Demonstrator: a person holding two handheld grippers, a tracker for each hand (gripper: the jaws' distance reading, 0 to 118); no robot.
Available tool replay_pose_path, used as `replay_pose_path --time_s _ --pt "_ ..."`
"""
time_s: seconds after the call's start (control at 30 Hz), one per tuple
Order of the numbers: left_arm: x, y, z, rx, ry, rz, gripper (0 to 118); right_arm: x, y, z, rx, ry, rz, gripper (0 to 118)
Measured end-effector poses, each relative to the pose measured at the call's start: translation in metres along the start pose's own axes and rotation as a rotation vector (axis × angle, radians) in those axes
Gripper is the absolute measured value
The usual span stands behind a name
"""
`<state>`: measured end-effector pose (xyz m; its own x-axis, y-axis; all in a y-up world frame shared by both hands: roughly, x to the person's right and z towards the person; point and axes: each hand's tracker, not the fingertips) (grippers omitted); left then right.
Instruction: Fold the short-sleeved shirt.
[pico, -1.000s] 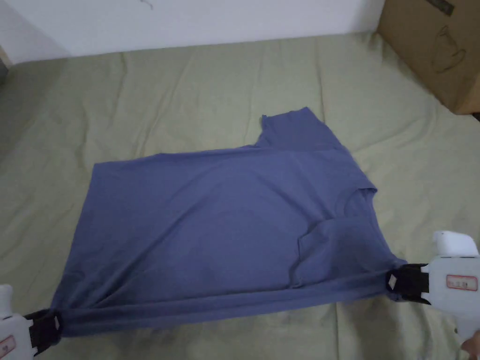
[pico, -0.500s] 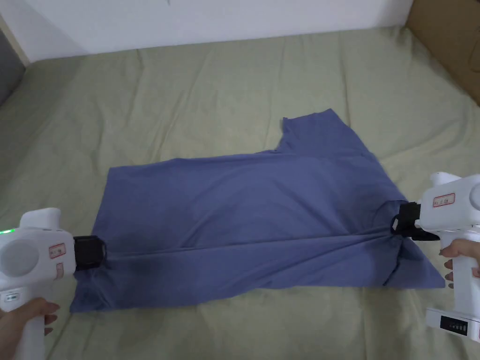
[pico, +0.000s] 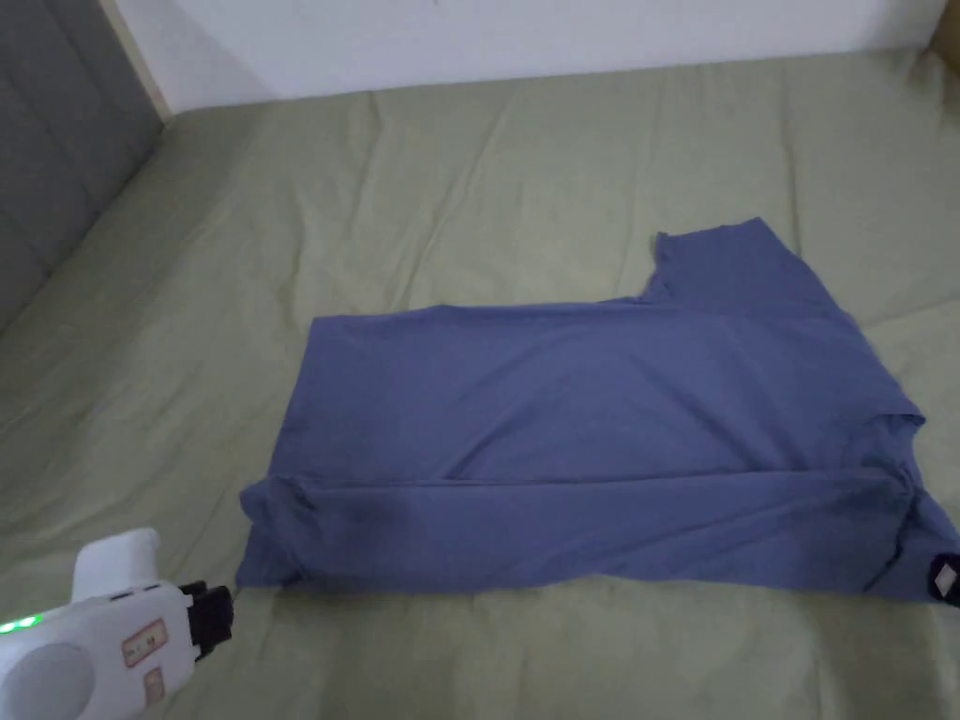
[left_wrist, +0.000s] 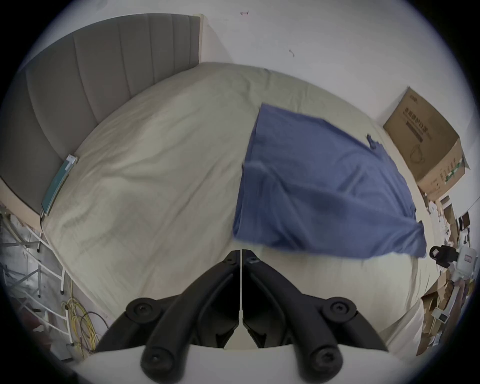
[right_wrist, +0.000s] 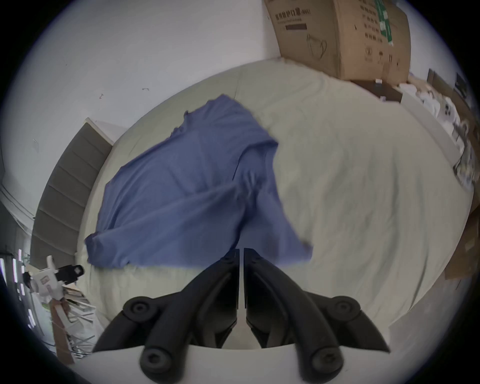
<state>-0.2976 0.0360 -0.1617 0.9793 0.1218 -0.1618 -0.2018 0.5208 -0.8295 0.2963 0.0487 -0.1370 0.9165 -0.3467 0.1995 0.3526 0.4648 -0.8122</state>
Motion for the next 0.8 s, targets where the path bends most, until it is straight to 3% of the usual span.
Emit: replay_pose_path --time_s 0.1,0.13,0.17,0.2,0.23,0.3,0.4,0.47,0.5,0.53,0.6,0.63,0.7,0.77,0.8 --pt "-0.005 0.001 -0.005 0.028 -0.026 0.051 1 -0.002 -0.014 -0.004 -0.008 -0.026 0.003 3" --pt "-0.004 0.005 -0.009 0.042 -0.032 0.065 11 -0.001 -0.016 -0.005 -0.015 -0.031 -0.003 3" --pt "-0.004 0.01 -0.012 0.064 -0.021 0.074 38 -0.001 -0.015 -0.007 -0.018 -0.03 -0.013 3" --pt "-0.004 0.017 -0.018 0.068 -0.018 0.069 38 0.001 -0.015 -0.007 -0.017 -0.023 -0.032 3" --pt "-0.005 0.025 -0.025 0.046 -0.006 0.056 48 0.002 -0.015 -0.007 -0.016 -0.022 -0.045 3" --pt "-0.001 0.032 -0.04 0.009 -0.019 0.048 86 0.002 -0.013 -0.006 -0.003 -0.028 -0.047 3" --pt "0.005 0.03 -0.07 -0.088 0.029 0.039 81 0.002 -0.01 -0.005 0.011 -0.042 -0.047 3" --pt "0.01 0.026 -0.074 -0.042 0.082 -0.005 70 0.002 -0.008 -0.004 0.013 -0.049 -0.042 4" --pt "0.012 0.027 -0.07 -0.044 0.08 -0.001 65 0.003 -0.006 -0.005 0.012 -0.054 -0.027 16" --pt "0.018 0.027 -0.065 -0.041 0.085 -0.003 52 0.003 -0.004 -0.006 0.019 -0.067 -0.012 40" --pt "0.02 0.031 -0.06 -0.023 0.101 -0.035 5 0.004 0.005 -0.016 0.02 -0.097 0.019 96" --pt "0.017 0.036 -0.059 -0.021 0.087 -0.027 5 0.009 0.011 -0.026 0.029 -0.083 0.032 102" --pt "0.02 0.038 -0.052 -0.051 0.069 -0.027 5 0.027 0.024 -0.06 0.055 -0.053 0.071 101" --pt "0.013 0.038 -0.045 -0.043 0.045 -0.027 5 0.03 0.04 -0.087 -0.147 -0.151 -0.006 89" --pt "0.013 0.039 -0.037 -0.033 0.017 0.007 5 0.032 0.041 -0.092 -0.145 -0.099 -0.039 81"
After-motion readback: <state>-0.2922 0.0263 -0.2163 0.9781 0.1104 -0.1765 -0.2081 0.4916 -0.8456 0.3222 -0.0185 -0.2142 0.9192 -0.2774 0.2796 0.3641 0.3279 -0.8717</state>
